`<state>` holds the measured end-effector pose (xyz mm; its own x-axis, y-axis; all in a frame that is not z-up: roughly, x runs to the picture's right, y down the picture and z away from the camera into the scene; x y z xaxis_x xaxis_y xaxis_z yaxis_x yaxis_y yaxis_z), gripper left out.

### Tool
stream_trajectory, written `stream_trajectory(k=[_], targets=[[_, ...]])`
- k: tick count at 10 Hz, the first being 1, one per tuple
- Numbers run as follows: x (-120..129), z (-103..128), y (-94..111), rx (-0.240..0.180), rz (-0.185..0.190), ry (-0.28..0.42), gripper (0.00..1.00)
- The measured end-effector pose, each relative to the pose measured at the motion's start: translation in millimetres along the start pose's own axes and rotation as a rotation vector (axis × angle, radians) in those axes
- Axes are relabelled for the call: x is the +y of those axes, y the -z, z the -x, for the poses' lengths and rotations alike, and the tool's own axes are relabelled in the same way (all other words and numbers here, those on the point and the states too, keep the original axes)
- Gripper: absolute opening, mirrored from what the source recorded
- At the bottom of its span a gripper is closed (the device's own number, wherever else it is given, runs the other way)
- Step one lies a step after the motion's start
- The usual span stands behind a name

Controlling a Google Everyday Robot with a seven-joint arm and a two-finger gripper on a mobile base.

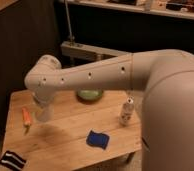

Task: Place the ceramic cup over the eraser

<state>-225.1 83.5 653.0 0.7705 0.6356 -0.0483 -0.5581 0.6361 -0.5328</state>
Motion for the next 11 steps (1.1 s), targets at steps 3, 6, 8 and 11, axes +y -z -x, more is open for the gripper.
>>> stream_trajectory(k=[3,6,8,11], targets=[[34,-11,5,-0.067,0.015,0.111,0.0],[67,9,18,-0.145,0.049,0.238,0.0],[79,20,33,-0.167,0.06,0.298,0.0],[104,21,47,-0.133,0.119,0.402,0.0]])
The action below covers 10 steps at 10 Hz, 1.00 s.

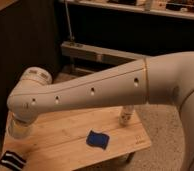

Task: Place the ceramic cup over the eraser

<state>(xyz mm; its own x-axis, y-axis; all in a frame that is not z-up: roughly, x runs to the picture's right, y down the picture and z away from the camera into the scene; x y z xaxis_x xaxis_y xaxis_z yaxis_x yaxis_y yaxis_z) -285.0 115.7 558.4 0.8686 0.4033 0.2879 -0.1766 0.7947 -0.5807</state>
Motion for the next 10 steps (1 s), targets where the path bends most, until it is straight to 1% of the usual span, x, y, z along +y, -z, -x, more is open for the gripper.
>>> stream_trajectory(k=[1,2,4,5,6,8,9,10], targets=[[2,1,3,0.012,0.035,0.022,0.0],[3,-1,5,0.019,0.053,0.041,0.0],[12,-4,5,0.015,0.074,0.069,0.0],[16,-6,0,0.017,0.084,0.078,0.0],[22,-3,-5,0.019,0.097,0.096,0.0],[38,7,-10,0.038,0.102,0.137,0.0],[48,15,-11,0.055,0.105,0.169,0.0],[53,19,-11,0.068,0.102,0.192,0.0]])
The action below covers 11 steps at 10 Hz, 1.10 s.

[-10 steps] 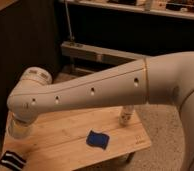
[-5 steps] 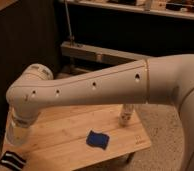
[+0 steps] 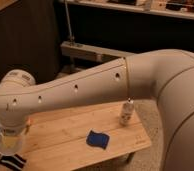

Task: Place the ceramic cup over the eraser

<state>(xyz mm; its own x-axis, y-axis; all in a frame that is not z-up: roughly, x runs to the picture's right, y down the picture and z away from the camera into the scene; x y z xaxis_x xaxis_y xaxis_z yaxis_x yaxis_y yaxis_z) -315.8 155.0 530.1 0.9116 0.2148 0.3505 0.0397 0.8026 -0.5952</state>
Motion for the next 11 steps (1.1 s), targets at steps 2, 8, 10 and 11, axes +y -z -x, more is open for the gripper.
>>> stream_trajectory(k=[2,8,10,11], targets=[[9,6,1,0.021,-0.001,0.023,0.0],[20,20,-16,0.062,0.012,0.05,0.0],[22,26,-23,0.078,0.012,0.055,0.0],[23,28,-28,0.085,0.015,0.058,0.0]])
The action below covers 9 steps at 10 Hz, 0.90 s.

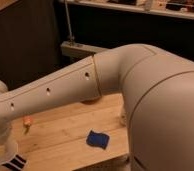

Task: Place the ceramic cup over the eraser

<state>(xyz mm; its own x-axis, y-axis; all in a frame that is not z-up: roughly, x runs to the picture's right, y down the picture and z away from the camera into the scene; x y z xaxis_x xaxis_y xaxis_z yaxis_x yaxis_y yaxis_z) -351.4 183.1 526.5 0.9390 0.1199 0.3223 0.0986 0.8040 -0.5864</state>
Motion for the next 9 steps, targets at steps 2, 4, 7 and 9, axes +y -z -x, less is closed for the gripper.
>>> stream_trajectory(k=[2,4,7,9], targets=[[3,-3,-10,0.011,0.014,-0.003,0.0],[6,-6,-16,0.017,0.024,-0.003,0.0],[11,-7,-24,0.024,0.038,0.006,0.0],[17,-1,-33,0.038,0.051,0.022,0.0]])
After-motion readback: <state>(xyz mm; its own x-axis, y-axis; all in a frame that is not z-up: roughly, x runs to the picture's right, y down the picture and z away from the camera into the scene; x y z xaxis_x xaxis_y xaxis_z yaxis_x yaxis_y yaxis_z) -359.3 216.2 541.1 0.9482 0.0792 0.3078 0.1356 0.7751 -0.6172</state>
